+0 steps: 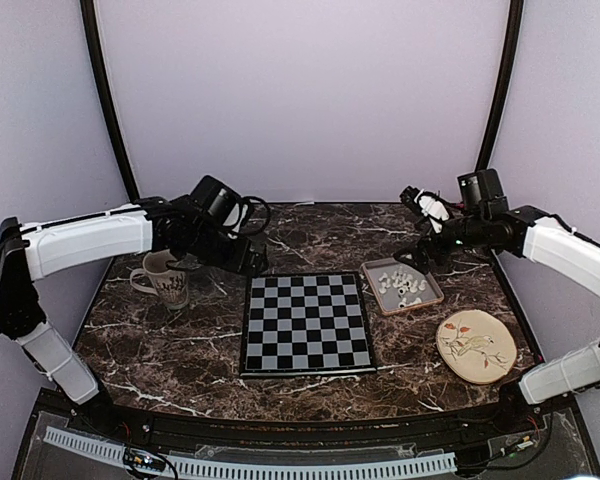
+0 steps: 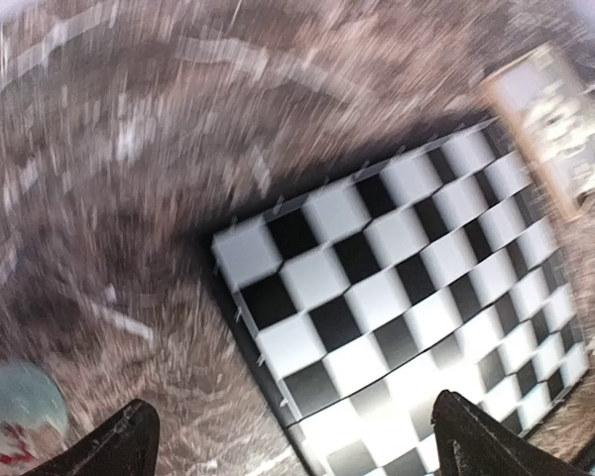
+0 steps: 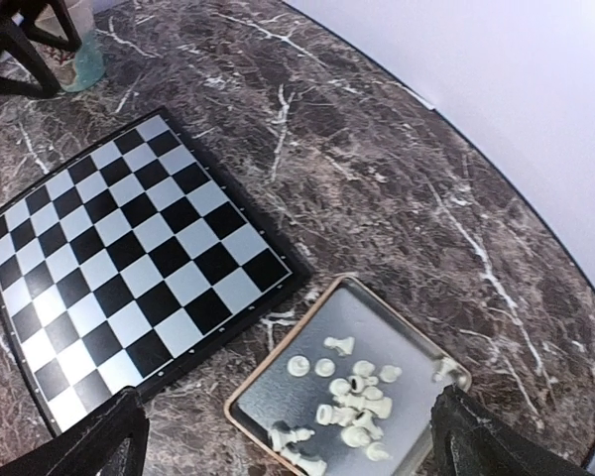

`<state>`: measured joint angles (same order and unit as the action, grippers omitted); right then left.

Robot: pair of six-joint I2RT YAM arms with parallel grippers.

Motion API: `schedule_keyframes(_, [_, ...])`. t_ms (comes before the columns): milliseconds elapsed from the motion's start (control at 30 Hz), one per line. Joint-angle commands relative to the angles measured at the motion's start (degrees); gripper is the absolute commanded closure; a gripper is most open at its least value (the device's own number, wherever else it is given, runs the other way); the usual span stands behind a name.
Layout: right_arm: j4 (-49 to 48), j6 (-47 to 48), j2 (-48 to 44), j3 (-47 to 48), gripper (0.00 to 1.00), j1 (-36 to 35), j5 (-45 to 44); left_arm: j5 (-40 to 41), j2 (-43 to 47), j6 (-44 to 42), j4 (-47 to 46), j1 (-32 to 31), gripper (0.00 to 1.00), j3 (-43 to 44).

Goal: Set up the chess pieces on the board
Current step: Pick up the knight from the storage box.

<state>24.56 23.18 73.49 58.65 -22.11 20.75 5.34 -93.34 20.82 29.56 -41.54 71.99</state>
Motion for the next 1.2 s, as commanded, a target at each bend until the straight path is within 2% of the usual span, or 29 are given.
schedule_keyframes(0, [-3.13, -0.47, -6.45, -0.45, 0.00, 0.26, -8.99, -2.75, 5.45, -9.60, -4.30, -0.29, 0.01, 4.26])
schedule_keyframes(167, [-1.95, 1.56, -8.18, -1.95, 0.00, 0.38, -9.13, -3.37, 8.33, -16.20, -15.61, -0.32, 0.01, 2.79])
schedule_keyframes(267, [-4.41, -0.84, -6.74, -1.41, 0.00, 0.39, -14.33, -2.68, 10.07, -22.39, -26.45, -0.30, 0.01, -1.67])
schedule_keyframes(400, [-3.77, -0.21, -0.22, 1.37, 0.00, 0.38, -21.50, 3.31, 8.68, -26.07, -37.41, -0.37, 0.01, -6.01])
schedule_keyframes(500, [-6.49, 1.05, 2.75, -0.06, 0.00, 1.01, -21.10, 5.35, 4.92, -26.42, -40.49, -0.30, 0.01, -5.26])
schedule_keyframes(567, [-6.78, 1.28, 4.13, -0.80, 0.01, 1.49, -18.58, 10.34, 2.48, -22.01, -40.11, -0.17, 0.01, -4.14])
schedule_keyframes(667, [-2.70, 1.90, 6.41, 1.64, 0.09, 2.00, -15.06, 9.72, 0.01, -17.30, -28.27, 0.48, 0.01, 0.53])
schedule_keyframes(733, [-0.07, 2.72, 7.86, 3.21, 0.17, 2.34, -14.08, 6.36, 1.04, -18.67, -25.96, -0.01, 0.01, 1.29])
schedule_keyframes(833, [2.85, 3.61, 10.10, 5.26, 0.29, 3.44, -12.22, 3.42, 7.45, -24.23, -38.11, -0.65, 0.01, -7.60])
schedule_keyframes(933, [6.06, 3.92, 12.84, 7.90, 0.35, 4.50, -10.06, 8.18, 12.54, -22.16, -49.28, -0.71, 0.01, -15.92])
schedule_keyframes(1033, [8.09, 3.92, 16.07, 10.72, 0.44, 5.11, -9.71, 5.22, 13.38, -24.15, -48.43, -0.65, 0.01, -16.90])
schedule_keyframes(1100, [9.56, 4.34, 17.41, 11.92, 0.49, 5.68, -9.22, 2.04, 12.62, -24.73, -43.97, -0.65, 0.07, -13.65])
schedule_keyframes(1167, [10.48, 4.09, 19.57, 12.71, 0.52, 6.23, -8.69, -1.34, 11.40, -26.62, -39.30, -0.69, 0.23, -10.94])
